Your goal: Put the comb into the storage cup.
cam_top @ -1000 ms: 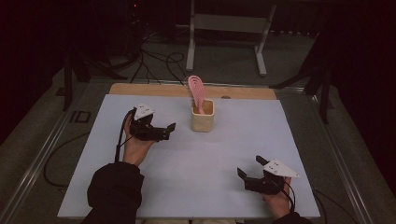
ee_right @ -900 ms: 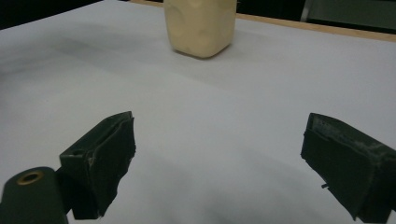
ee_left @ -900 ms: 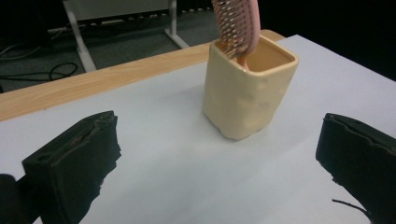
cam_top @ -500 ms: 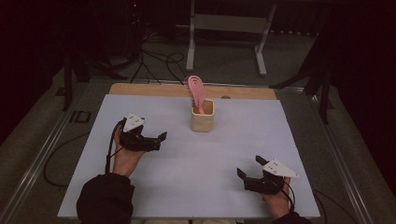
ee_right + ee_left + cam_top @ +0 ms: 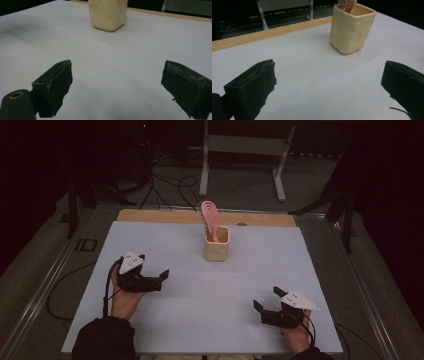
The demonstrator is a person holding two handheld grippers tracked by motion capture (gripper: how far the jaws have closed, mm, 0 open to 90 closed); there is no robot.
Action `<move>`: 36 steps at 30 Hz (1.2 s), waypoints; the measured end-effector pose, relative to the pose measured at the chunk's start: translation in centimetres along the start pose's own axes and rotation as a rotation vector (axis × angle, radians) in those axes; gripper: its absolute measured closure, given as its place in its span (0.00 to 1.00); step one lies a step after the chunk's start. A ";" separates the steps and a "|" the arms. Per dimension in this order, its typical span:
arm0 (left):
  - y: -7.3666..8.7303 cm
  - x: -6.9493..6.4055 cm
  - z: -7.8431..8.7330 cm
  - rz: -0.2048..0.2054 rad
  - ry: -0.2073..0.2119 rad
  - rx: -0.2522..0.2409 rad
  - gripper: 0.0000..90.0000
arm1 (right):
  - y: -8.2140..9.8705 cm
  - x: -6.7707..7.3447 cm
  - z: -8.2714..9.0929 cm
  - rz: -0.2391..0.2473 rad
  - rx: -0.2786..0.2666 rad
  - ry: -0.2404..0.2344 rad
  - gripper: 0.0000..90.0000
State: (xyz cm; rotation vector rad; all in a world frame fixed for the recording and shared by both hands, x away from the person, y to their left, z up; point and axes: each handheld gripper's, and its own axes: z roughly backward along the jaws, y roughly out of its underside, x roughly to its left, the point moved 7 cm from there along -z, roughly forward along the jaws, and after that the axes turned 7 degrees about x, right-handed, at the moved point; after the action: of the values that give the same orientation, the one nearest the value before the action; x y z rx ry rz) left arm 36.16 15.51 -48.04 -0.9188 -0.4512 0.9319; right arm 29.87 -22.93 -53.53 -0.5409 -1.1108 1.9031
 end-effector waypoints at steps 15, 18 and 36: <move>1.9 0.1 1.0 0.008 0.002 -0.006 0.00 | 0.0 -0.1 0.0 -0.003 -0.004 0.003 0.10; 2.5 0.3 1.3 0.007 -0.004 -0.005 0.00 | 0.0 -0.1 0.1 -0.005 -0.005 0.003 0.10; 5.6 0.9 3.9 -0.006 -0.055 -0.012 0.00 | -0.1 -0.4 0.3 -0.019 -0.014 0.018 0.10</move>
State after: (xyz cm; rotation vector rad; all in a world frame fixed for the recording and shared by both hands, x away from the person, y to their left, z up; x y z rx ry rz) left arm 31.24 19.68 -50.57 -0.9038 -0.5068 0.9513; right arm 29.89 -23.43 -53.31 -0.5522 -1.1143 1.8726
